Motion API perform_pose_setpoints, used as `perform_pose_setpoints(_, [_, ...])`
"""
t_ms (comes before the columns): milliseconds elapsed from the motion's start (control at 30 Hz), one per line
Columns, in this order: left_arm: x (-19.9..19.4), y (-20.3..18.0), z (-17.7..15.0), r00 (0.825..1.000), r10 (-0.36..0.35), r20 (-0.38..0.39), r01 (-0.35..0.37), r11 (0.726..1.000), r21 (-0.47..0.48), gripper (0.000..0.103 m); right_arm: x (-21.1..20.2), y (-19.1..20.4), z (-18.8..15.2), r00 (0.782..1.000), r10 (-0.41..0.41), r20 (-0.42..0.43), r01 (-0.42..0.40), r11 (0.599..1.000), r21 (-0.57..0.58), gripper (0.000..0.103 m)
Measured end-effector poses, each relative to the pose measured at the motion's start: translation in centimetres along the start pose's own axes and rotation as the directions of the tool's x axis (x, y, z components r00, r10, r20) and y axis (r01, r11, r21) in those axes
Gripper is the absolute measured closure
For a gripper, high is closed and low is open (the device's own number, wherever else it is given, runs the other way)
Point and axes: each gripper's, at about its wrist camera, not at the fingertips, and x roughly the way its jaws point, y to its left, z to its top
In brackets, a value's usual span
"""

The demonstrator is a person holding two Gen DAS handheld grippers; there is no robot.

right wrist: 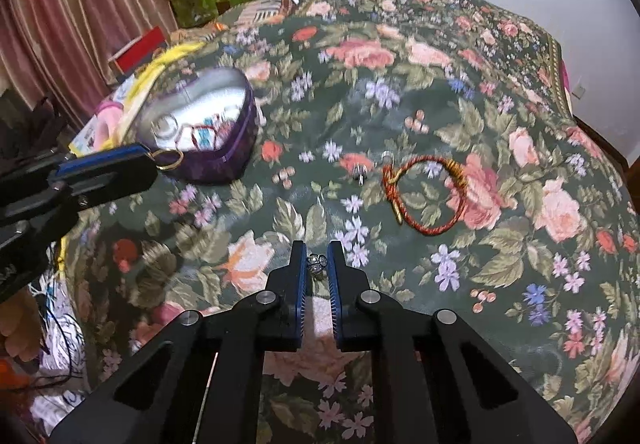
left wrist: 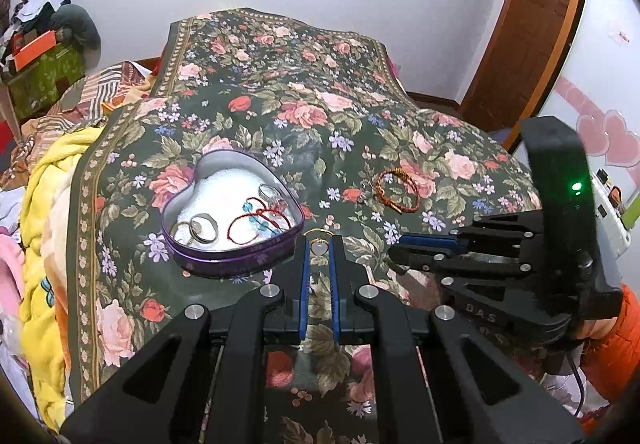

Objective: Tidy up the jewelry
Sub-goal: 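Carry the gold ring to the tin with the left tool while the right tool grasps a silver charm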

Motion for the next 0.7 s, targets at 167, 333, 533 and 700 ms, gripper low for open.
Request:
perform_pose_setpoints(167, [-1.0,0.5,0.6,0.999,0.009,0.030,-0.009,1.000,-0.015,0.096,-1.6,0.5,1.2,0.998,0.005,0.062,-0.005,1.000,-0.004,0.094])
perform_pose_setpoints(333, [-2.2,1.2,1.2,0.997,0.025,0.068,-0.023,0.999,-0.029,0.096,-3.3,1.0,2.5,0.993,0.019,0.119,-0.018,1.000,-0.009,0.094])
perform_pose_setpoints(533, [-3.2,2.8,2.0,0.993,0.048,0.106,-0.043,0.998,-0.055,0.096,-4.8,2.2,4.7,0.981,0.048,0.185,-0.043,0.999,-0.033,0.094])
perform_pose_setpoints(700, [-3.7,4.1,2.4,0.991,0.067,0.119,-0.059,0.996,-0.069,0.096,-4.9,3.7,6.7,0.972,0.079,0.221,-0.067,0.996,-0.066,0.094])
